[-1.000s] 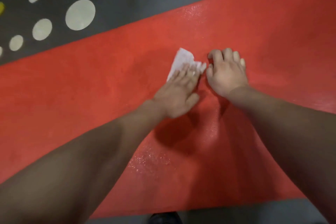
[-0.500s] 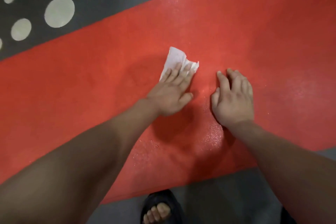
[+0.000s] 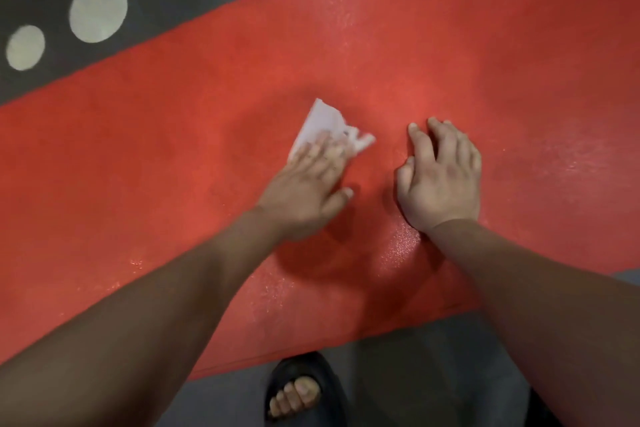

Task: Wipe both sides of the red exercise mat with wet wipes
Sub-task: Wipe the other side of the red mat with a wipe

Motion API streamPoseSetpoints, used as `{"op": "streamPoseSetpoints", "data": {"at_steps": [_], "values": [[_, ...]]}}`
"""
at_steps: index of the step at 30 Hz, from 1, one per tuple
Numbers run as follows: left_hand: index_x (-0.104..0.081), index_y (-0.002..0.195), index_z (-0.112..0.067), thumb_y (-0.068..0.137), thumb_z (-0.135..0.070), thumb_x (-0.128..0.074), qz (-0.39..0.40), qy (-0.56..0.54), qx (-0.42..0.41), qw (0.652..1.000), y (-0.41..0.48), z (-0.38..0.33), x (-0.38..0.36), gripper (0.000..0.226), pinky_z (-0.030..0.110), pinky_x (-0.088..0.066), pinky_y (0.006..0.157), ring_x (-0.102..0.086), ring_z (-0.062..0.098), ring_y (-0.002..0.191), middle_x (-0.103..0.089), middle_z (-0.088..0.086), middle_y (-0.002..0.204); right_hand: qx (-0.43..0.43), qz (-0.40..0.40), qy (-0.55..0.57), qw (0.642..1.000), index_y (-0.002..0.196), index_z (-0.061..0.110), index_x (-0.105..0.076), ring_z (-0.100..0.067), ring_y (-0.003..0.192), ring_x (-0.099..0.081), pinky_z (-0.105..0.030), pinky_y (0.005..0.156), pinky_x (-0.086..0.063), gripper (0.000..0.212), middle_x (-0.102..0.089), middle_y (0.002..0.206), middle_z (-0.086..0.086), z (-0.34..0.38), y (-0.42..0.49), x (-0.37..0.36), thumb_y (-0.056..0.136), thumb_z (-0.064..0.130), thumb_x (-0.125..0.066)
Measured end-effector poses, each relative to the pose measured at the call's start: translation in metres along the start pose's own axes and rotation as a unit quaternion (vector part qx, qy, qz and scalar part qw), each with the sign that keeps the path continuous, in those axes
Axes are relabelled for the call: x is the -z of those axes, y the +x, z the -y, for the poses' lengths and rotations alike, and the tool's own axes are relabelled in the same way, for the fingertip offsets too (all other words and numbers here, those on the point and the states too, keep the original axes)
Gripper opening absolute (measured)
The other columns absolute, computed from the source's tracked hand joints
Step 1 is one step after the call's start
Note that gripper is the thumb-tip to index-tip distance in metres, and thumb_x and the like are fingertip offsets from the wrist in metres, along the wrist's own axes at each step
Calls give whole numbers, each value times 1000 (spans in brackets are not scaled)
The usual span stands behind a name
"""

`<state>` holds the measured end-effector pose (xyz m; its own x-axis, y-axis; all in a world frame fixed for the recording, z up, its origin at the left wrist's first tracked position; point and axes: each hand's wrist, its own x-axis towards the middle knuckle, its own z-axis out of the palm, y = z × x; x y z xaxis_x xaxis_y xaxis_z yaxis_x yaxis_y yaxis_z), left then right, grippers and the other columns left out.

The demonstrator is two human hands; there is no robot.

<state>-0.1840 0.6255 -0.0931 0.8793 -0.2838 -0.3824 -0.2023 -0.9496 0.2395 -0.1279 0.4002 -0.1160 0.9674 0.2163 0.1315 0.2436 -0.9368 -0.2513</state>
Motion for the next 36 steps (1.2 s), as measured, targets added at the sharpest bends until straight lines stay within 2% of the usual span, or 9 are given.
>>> {"op": "streamPoseSetpoints", "data": {"at_steps": [5, 12, 15, 19, 25, 28, 32, 34, 36], "values": [[8, 162, -19, 93, -65, -6, -24, -32, 179, 983, 5, 29, 8, 84, 45, 6, 126, 17, 27, 155, 14, 3, 169, -5, 1, -5, 1000, 140, 19, -52, -31, 139, -37, -45, 116, -25, 53, -47, 145, -11, 2, 0, -1, 89, 30, -47], [0, 163, -20, 102, -55, -16, 21, 17, -69, 997, 1, -18, -2, 73, 40, 5, 127, 12, 21, 156, 2, 1, 170, -1, -4, -6, 1000, 139, 19, -52, -30, 139, -37, -45, 115, -26, 53, -47, 145, -10, 0, 0, -1, 88, 31, -48], [-6, 163, -19, 98, -57, -12, -29, -8, 62, 998, 2, 13, 7, 76, 50, -5, 126, 3, 22, 157, -9, 2, 170, -2, -3, -3, 1000, 139, 19, -53, -30, 139, -37, -44, 115, -26, 53, -48, 144, -10, 1, 0, -1, 87, 30, -48], [2, 163, -14, 101, -57, -13, -30, -26, 221, 974, 12, 38, 19, 76, 50, 3, 125, 10, 28, 156, 4, 8, 170, -1, -9, -3, 1000, 139, 19, -53, -29, 139, -38, -45, 115, -27, 52, -48, 144, -9, 1, 1, -1, 88, 30, -47], [3, 163, -15, 97, -61, -8, 23, -2, -13, 1000, 16, -18, 10, 81, 43, 4, 127, 14, 23, 156, 10, 7, 169, -2, -13, 0, 1000, 139, 19, -53, -29, 139, -37, -45, 116, -26, 52, -48, 144, -9, 1, 0, -1, 88, 30, -47], [10, 162, -22, 99, -57, -12, -35, -4, 19, 999, 37, 13, 21, 75, 44, -5, 127, 6, 22, 157, 3, 5, 170, 0, -12, -2, 1000, 139, 19, -53, -30, 139, -38, -45, 116, -26, 52, -48, 144, -10, 1, 1, -1, 89, 29, -48], [9, 162, -16, 103, -54, -16, -60, -47, 213, 974, 80, 40, 44, 75, 45, 1, 127, 13, 23, 156, 13, 5, 170, -6, -1, -2, 1000, 140, 19, -52, -30, 140, -36, -45, 117, -24, 52, -47, 145, -10, 1, 2, -1, 90, 29, -48], [6, 162, -11, 101, -58, -14, -52, -55, 188, 979, 92, 27, 48, 80, 46, 4, 126, 13, 28, 156, 10, 9, 169, -8, 4, 0, 1000, 140, 20, -52, -30, 140, -35, -45, 117, -24, 52, -46, 146, -10, 1, 3, -1, 89, 30, -48], [2, 162, -11, 96, -63, -9, -34, -31, 60, 997, 93, 5, 44, 85, 45, 2, 127, 7, 31, 156, 2, 12, 170, -9, 6, -1, 1000, 141, 20, -52, -30, 140, -35, -46, 116, -25, 52, -46, 146, -10, 0, 3, -1, 89, 30, -49]]}}
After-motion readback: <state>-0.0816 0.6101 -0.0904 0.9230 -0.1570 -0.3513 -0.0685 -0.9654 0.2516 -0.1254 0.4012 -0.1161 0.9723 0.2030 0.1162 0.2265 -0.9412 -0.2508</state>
